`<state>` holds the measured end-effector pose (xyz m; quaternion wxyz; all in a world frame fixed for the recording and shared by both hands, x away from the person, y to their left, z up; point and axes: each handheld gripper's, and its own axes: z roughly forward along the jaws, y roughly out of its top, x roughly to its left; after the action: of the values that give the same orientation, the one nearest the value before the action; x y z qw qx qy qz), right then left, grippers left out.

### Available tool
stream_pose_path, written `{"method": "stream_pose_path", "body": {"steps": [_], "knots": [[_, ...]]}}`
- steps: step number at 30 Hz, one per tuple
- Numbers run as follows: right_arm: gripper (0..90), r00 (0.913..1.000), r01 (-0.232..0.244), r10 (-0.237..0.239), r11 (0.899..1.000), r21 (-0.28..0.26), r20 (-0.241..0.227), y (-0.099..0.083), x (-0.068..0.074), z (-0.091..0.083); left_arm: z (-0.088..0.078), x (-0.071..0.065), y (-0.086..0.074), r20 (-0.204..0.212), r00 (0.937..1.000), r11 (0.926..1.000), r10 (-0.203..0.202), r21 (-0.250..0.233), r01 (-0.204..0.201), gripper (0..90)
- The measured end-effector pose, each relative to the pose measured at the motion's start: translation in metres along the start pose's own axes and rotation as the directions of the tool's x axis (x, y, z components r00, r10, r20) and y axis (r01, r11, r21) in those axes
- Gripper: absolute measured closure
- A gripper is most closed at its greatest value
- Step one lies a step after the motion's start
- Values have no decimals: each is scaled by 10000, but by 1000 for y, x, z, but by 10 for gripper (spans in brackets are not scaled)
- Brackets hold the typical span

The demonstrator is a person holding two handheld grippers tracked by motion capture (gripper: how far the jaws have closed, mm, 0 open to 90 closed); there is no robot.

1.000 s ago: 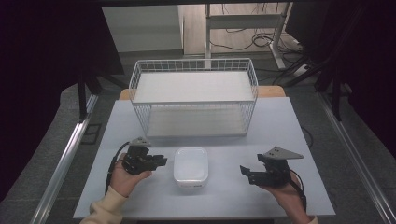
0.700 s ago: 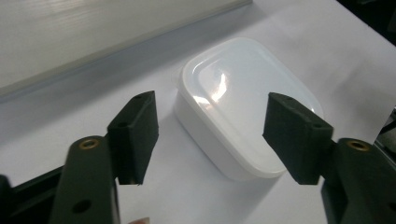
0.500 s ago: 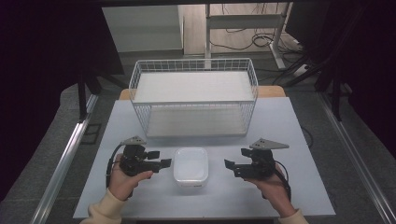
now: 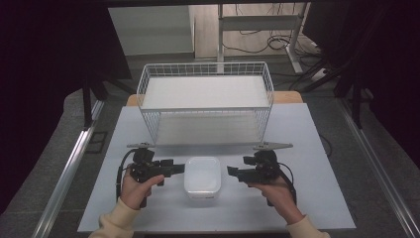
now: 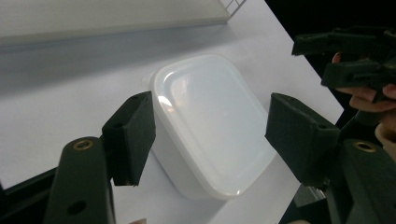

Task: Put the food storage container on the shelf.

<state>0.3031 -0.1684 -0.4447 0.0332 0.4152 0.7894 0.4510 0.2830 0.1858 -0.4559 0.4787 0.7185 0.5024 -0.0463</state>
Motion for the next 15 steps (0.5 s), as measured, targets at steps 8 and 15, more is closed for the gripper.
{"method": "stream_pose_path", "body": {"steps": [8, 15], "knots": [[247, 9967, -343, 341, 9994, -4, -742, 15, 9, 29, 5, 4, 2, 106, 9994, 9995, -319, -29, 320, 330], [273, 9941, -555, 577, 9981, 267, -920, 10, 7, 40, 9, 9, -4, 6, 9992, 9991, -397, 144, 397, 339]]}}
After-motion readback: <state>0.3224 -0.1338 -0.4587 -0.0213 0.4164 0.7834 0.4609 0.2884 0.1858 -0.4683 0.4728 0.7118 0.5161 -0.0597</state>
